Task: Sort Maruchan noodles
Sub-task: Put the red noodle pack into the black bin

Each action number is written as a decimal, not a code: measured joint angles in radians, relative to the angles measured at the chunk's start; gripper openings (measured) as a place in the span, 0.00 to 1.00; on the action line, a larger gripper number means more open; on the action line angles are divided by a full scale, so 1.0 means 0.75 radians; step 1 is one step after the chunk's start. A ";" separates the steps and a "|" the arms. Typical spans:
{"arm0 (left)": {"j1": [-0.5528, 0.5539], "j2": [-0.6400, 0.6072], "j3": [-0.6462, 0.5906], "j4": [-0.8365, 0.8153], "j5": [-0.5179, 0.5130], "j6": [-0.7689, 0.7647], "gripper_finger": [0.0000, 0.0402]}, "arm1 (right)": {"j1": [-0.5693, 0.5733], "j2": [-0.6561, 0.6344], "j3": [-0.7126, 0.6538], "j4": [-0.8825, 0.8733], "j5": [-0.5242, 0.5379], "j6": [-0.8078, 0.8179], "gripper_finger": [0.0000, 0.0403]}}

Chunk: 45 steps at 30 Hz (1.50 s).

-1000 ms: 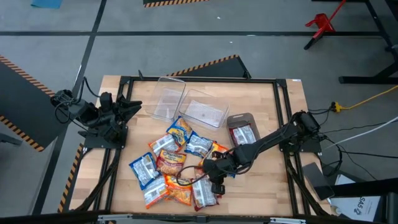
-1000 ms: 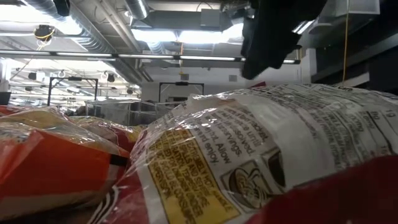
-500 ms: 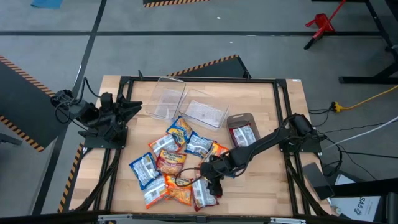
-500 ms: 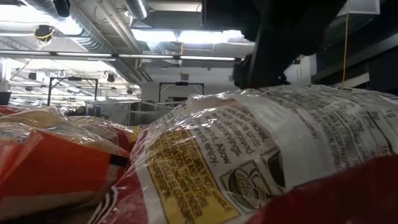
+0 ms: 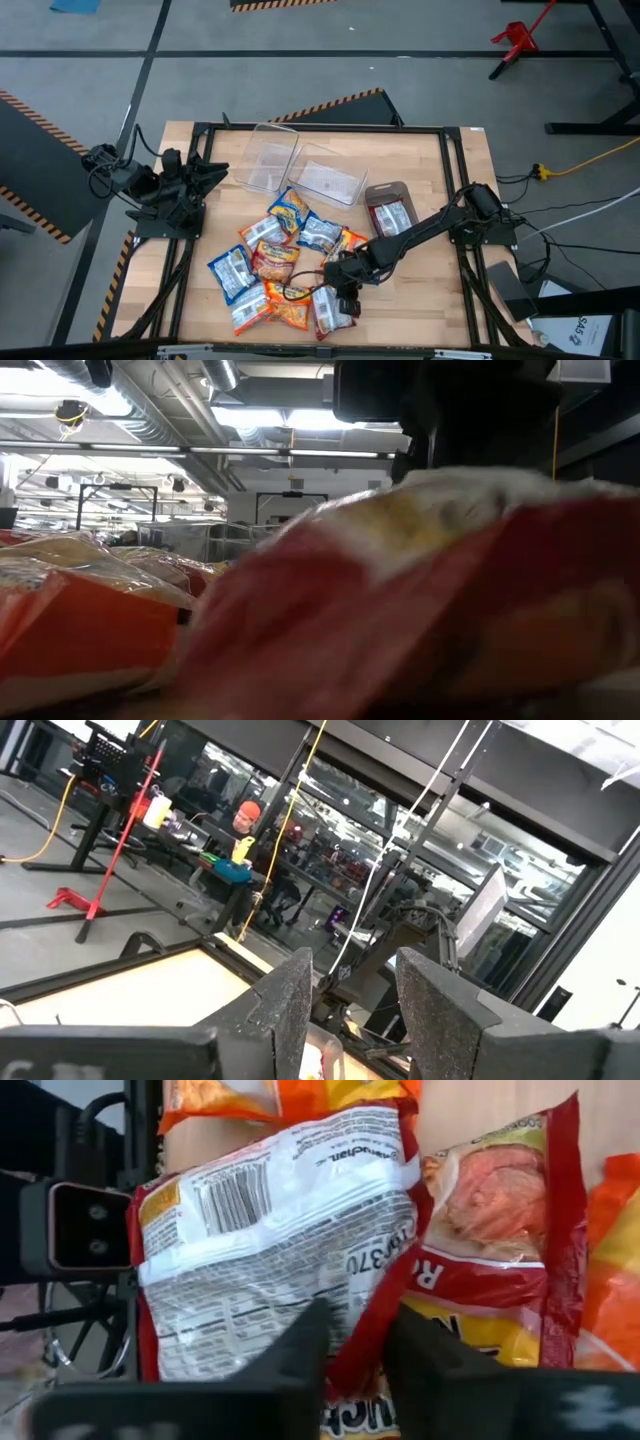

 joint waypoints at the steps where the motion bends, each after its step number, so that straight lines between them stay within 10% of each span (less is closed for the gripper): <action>1: 0.000 0.000 0.001 0.000 0.000 -0.001 0.35 | 0.000 0.000 0.000 -0.001 -0.012 -0.001 0.11; 24: 0.000 0.000 0.000 -0.005 -0.026 0.012 0.35 | -0.055 -0.093 0.156 -0.201 0.005 -0.037 0.00; 45: 0.000 0.000 0.000 -0.033 -0.109 0.015 0.35 | -0.331 -0.762 0.158 -1.075 0.343 -0.224 0.00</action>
